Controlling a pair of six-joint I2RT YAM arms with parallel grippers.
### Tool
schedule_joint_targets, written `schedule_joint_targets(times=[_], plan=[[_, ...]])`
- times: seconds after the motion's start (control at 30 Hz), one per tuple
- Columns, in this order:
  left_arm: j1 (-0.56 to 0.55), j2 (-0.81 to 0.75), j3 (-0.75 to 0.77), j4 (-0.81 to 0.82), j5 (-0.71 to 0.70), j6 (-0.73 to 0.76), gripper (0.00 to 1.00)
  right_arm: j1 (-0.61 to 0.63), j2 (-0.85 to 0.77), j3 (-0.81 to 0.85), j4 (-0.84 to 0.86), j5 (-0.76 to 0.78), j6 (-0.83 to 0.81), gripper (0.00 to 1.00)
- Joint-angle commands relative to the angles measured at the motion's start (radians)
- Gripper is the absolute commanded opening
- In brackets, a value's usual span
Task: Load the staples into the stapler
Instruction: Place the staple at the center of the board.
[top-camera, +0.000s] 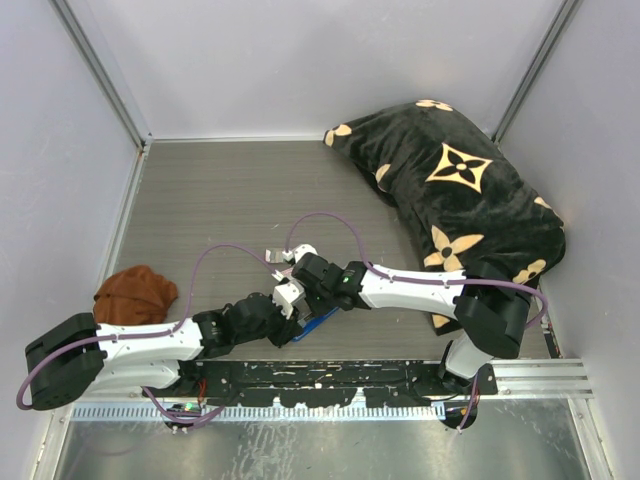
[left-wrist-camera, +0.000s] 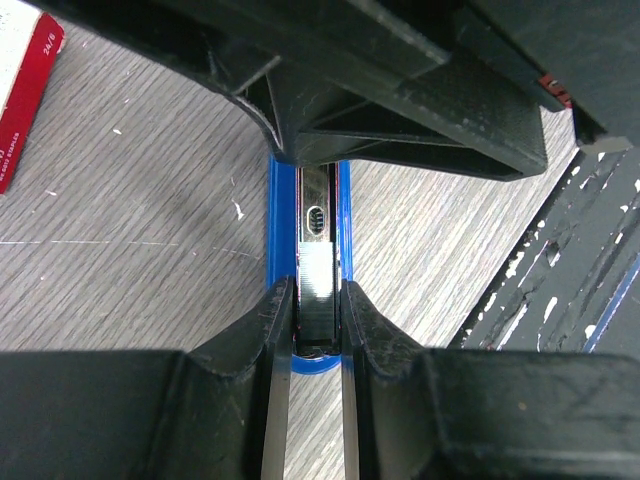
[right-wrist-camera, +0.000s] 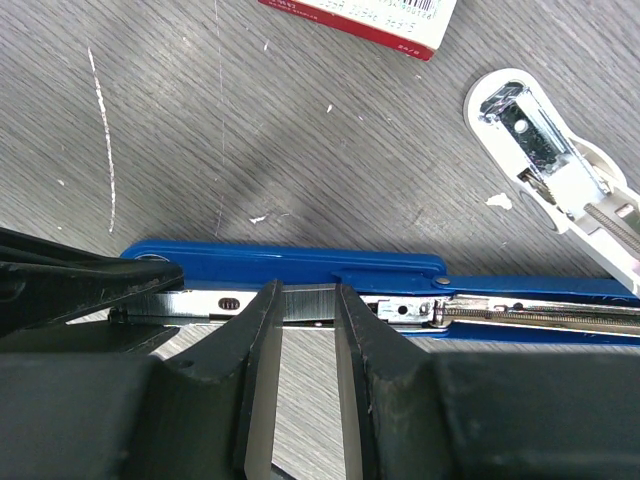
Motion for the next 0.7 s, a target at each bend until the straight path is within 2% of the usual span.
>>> schedule_joint_targets(times=[0.0, 0.17, 0.27, 0.3, 0.33, 0.37, 0.43, 0.53, 0.67], plan=[[-0.006, -0.008, 0.025, 0.021, 0.011, 0.018, 0.12, 0.006, -0.026, 0.007, 0.095, -0.01, 0.029, 0.14], [-0.005, -0.019, 0.022, 0.011, -0.003, 0.01, 0.15, 0.006, -0.074, 0.005, 0.08, 0.008, 0.056, 0.14], [-0.004, -0.059, 0.008, 0.002, -0.022, -0.013, 0.3, 0.005, -0.125, 0.002, 0.062, 0.028, 0.08, 0.14], [-0.003, -0.082, 0.004, -0.007, -0.03, -0.024, 0.38, 0.003, -0.143, -0.001, 0.056, 0.03, 0.088, 0.14], [-0.004, -0.114, -0.001, -0.021, -0.04, -0.036, 0.5, -0.001, -0.167, -0.004, 0.052, 0.028, 0.095, 0.14], [-0.003, -0.162, -0.005, -0.039, -0.055, -0.048, 0.58, -0.005, -0.184, -0.007, 0.049, 0.023, 0.101, 0.14], [-0.003, -0.245, -0.004, -0.091, -0.079, -0.076, 0.65, -0.016, -0.215, -0.014, 0.04, 0.014, 0.113, 0.14], [-0.001, -0.382, -0.003, -0.178, -0.137, -0.131, 0.7, -0.035, -0.237, -0.021, 0.027, -0.003, 0.123, 0.14], [0.034, -0.483, 0.018, -0.298, -0.149, -0.209, 0.7, -0.039, -0.242, -0.051, 0.023, 0.008, 0.147, 0.14]])
